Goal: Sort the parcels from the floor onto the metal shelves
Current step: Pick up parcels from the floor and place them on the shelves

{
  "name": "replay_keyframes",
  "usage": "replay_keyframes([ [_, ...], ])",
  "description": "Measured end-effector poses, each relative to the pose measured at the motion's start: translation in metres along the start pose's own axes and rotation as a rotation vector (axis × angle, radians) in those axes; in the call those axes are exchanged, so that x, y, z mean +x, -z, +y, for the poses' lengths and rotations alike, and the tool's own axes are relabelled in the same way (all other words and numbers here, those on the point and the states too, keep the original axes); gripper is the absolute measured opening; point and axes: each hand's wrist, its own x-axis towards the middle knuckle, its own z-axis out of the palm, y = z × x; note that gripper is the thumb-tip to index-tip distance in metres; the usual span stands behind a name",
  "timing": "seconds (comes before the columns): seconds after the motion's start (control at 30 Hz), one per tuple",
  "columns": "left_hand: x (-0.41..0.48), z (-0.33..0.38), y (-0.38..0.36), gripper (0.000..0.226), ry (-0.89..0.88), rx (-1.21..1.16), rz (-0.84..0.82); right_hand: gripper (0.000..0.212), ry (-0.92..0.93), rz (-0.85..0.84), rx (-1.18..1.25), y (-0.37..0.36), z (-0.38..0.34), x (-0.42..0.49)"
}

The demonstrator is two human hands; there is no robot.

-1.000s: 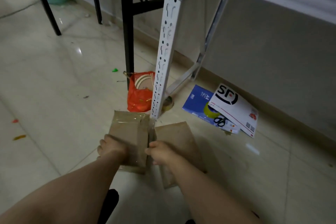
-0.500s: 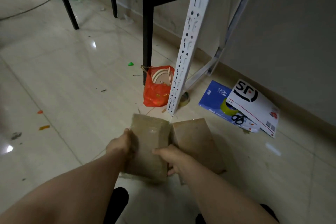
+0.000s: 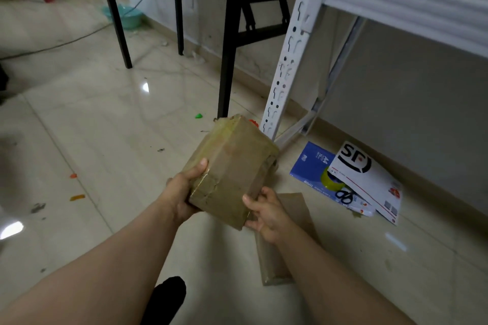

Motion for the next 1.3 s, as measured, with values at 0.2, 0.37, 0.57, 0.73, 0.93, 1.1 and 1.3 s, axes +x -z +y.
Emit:
replay_keyframes([
  [0.2,-0.018,-0.004,-0.015,0.059,-0.101,-0.219,-0.202,0.111,0.073,-0.085,-0.004,0.005,-0.034,-0.021],
  [0.37,-0.026,-0.007,-0.016,0.058,0.128,-0.160,-0.277,0.092,0.010,-0.159,0.128,0.008,-0.049,-0.043],
  [0.57,-0.037,-0.015,-0.022,0.060,0.172,-0.174,-0.355,0.104,0.015,-0.190,0.047,0.020,-0.070,-0.062],
  [0.73,-0.044,-0.013,-0.028,0.049,0.005,-0.201,-0.420,0.113,0.092,-0.102,0.091,0.023,-0.099,-0.072],
  [0.93,-0.050,-0.014,-0.040,0.051,-0.075,-0.128,-0.468,0.099,0.181,-0.091,0.217,0.035,-0.136,-0.086],
  [1.1,-0.053,-0.013,-0.049,0.054,-0.085,-0.057,-0.476,0.080,0.113,-0.048,0.278,0.054,-0.136,-0.090],
  [1.3,-0.055,-0.009,-0.070,0.085,0.049,-0.179,-0.502,0.039,0.150,-0.120,0.305,0.072,-0.126,-0.094],
])
